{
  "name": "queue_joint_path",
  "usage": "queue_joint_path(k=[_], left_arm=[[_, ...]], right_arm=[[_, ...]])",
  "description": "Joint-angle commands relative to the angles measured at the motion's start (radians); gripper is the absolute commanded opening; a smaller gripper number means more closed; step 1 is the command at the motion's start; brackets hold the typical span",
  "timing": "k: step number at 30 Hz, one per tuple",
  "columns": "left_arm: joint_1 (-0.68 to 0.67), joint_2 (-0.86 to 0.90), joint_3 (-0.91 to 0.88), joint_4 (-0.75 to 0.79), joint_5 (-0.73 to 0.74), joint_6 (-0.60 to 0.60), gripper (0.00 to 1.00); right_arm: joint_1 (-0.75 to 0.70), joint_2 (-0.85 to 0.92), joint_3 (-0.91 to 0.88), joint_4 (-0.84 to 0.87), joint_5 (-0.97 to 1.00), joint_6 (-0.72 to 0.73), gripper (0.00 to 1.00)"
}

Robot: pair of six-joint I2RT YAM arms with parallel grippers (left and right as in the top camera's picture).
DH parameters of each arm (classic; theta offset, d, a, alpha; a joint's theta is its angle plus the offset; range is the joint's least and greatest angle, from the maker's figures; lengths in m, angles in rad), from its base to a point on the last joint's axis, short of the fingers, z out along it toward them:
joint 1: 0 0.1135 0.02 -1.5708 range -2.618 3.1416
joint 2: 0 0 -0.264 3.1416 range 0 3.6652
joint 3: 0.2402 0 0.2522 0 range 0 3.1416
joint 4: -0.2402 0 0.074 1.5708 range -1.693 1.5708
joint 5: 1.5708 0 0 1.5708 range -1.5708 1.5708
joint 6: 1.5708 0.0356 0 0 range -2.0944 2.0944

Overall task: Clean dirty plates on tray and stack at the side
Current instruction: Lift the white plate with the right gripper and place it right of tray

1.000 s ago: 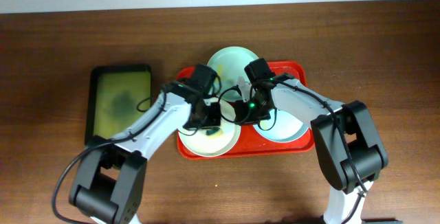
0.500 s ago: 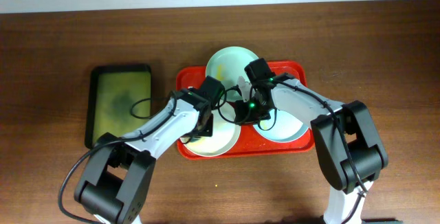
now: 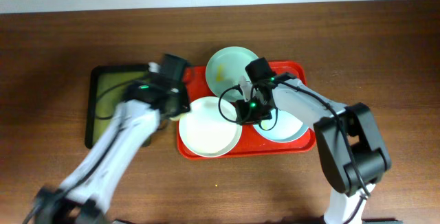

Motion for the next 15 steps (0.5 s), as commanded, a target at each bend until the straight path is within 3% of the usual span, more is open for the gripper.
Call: queue_joint_path(k=[1, 7, 10, 15], left_arm=[[0.121, -0.121, 0.018, -0.028, 0.135, 0.037, 0.00], [0.267, -0.158, 0.016, -0.140, 0.135, 0.050, 0.00], [0.312, -0.158, 0.013, -0.163, 0.135, 0.114, 0.00], [0.341, -0.158, 0.009, -0.182, 0.134, 0.120, 0.00]], right_arm=[[-0.004, -0.145, 0.003, -0.014, 0.057, -0.007, 0.04], [0.048, -0.344, 0.021, -0.029, 0.326, -0.006, 0.04], [0.122, -0.433, 0.055, -0.052, 0.636, -0.008, 0.04], [0.282, -0.504, 0.097, -0.053, 1.141, -0.043, 0.04]])
